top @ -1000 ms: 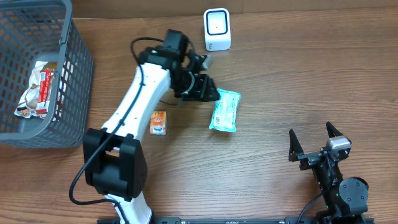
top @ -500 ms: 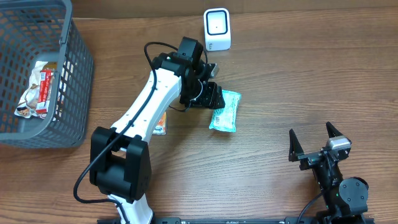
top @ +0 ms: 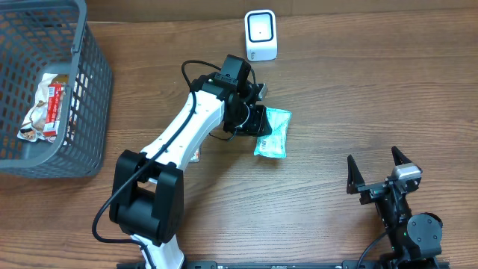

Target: Scan the item barcode

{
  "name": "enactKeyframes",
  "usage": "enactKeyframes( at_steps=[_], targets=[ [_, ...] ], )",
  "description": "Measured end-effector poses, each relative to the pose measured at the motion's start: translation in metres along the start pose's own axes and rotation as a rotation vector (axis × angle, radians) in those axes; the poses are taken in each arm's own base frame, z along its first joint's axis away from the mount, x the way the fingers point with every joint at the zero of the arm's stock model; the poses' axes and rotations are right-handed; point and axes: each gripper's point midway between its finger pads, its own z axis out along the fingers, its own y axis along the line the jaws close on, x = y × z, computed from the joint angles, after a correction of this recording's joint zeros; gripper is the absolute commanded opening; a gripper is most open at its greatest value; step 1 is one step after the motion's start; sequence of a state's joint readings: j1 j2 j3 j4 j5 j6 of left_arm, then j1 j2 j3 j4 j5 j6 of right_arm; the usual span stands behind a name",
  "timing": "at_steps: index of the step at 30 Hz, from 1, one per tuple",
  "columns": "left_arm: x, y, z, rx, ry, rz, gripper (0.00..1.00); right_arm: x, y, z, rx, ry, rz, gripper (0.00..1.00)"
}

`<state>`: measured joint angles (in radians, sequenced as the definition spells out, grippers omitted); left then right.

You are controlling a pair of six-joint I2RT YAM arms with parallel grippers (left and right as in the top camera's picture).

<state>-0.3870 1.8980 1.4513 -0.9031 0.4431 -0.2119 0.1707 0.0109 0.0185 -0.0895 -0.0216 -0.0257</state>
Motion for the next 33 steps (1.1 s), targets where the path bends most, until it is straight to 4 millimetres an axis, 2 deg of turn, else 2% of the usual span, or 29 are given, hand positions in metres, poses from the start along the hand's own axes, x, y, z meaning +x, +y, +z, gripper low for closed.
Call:
enactKeyframes(
  at_steps=[7, 13, 16, 19, 21, 23, 26, 30, 33],
  targets=[
    [0.000, -0.002, -0.003, 0.010, -0.004, -0.007, 0.04, 0.000, 0.000, 0.000, 0.000, 0.000, 0.000, 1.00],
    [-0.004, 0.007, -0.013, 0.028, -0.022, -0.040, 0.04, 0.000, 0.000, 0.000, 0.000, 0.000, 0.000, 1.00],
    [-0.011, 0.012, -0.032, 0.029, -0.071, -0.052, 0.04, 0.000, 0.000, 0.000, 0.000, 0.000, 0.000, 1.00],
    [-0.014, 0.013, -0.060, 0.032, -0.134, -0.058, 0.04, 0.000, 0.000, 0.000, 0.000, 0.000, 0.000, 1.00],
    [-0.013, 0.013, -0.084, 0.029, -0.177, -0.065, 0.04, 0.000, 0.000, 0.000, 0.000, 0.000, 0.000, 1.00],
    [-0.008, 0.017, -0.096, 0.008, -0.184, -0.081, 0.04, 0.000, 0.000, 0.000, 0.000, 0.000, 0.000, 1.00],
    [0.004, 0.034, -0.098, -0.085, -0.151, -0.119, 0.04, 0.000, 0.000, 0.000, 0.000, 0.001, 0.000, 1.00],
    [0.009, 0.057, -0.096, -0.206, -0.147, -0.170, 0.04, 0.000, 0.000, 0.000, 0.000, 0.001, 0.000, 1.00],
    [0.012, 0.074, -0.086, -0.266, -0.153, -0.206, 0.04, 0.000, 0.000, 0.000, 0.000, 0.001, 0.000, 1.00]
  ],
)
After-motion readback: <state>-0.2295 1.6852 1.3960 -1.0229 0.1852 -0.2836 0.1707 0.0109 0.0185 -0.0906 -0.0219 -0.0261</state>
